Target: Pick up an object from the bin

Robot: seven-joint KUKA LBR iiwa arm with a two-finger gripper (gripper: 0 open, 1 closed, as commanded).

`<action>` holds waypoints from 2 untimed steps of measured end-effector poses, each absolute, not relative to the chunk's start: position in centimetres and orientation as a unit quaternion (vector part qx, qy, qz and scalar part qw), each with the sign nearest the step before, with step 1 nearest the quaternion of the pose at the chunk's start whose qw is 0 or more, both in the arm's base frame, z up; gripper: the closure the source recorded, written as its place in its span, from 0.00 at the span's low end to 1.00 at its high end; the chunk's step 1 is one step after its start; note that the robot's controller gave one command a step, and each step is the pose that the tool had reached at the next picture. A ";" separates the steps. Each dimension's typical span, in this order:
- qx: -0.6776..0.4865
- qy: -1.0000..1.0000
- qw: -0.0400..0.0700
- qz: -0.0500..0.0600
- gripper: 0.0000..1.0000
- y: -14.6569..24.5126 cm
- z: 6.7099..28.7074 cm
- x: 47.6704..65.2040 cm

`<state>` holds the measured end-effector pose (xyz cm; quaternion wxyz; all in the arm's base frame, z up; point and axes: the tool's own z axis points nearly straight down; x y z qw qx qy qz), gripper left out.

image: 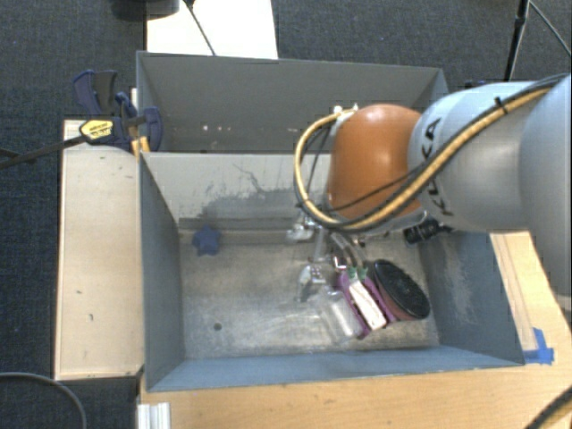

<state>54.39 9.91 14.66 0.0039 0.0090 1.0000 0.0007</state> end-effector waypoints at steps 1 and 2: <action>-0.048 0.999 0.000 -0.001 0.00 3.5 13.0 53.9; -0.005 1.000 0.003 -0.002 0.00 -3.2 12.8 56.2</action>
Offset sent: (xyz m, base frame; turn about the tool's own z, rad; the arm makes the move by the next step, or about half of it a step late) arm -0.0053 -0.0606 -0.0166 -0.1186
